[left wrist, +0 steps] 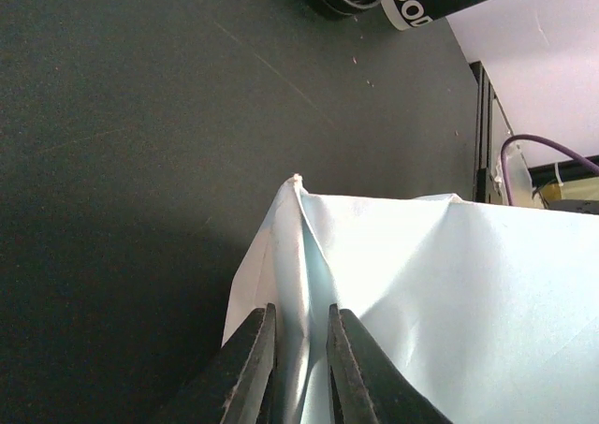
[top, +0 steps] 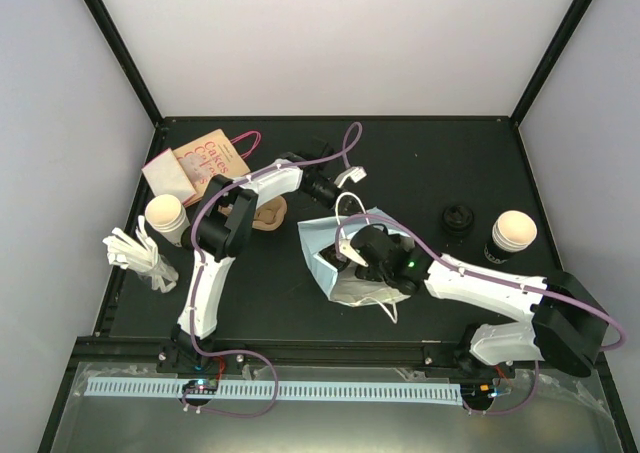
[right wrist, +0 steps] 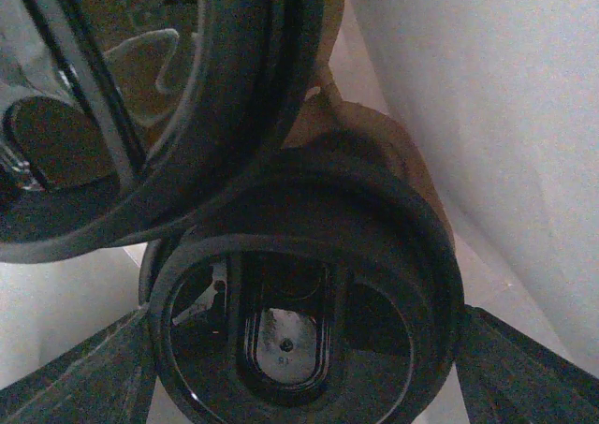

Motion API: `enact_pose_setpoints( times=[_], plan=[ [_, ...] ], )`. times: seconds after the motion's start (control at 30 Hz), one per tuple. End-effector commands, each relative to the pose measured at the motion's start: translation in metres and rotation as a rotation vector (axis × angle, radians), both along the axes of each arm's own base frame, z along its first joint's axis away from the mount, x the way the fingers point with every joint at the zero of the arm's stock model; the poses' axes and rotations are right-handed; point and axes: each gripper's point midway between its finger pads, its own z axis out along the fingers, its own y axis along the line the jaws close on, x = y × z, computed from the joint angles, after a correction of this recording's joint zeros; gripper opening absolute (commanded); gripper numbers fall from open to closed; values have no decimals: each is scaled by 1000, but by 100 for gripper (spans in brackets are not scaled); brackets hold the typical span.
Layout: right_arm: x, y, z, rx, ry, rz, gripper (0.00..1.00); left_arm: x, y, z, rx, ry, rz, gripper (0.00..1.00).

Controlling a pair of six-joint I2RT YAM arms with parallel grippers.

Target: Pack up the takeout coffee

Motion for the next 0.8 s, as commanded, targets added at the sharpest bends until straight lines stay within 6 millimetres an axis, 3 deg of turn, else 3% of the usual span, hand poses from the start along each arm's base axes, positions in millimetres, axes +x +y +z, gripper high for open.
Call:
enact_pose_setpoints(
  times=[0.0, 0.2, 0.33, 0.53, 0.77],
  plan=[
    [-19, -23, -35, -90, 151, -20, 58, -41, -17, 2, -23, 102, -105, 17],
    [-20, -22, -27, -83, 164, -33, 60, -41, -18, 4, -23, 102, -100, 18],
    [-16, -19, -10, -65, 143, -37, 61, -34, -19, 5, -9, 101, -68, 28],
    [-23, -17, -3, -68, 194, -21, 63, -10, -15, 24, -22, 53, 40, 56],
    [-27, -12, -6, -76, 248, -9, 63, 31, 13, 70, -44, -32, 211, 98]
  ],
)
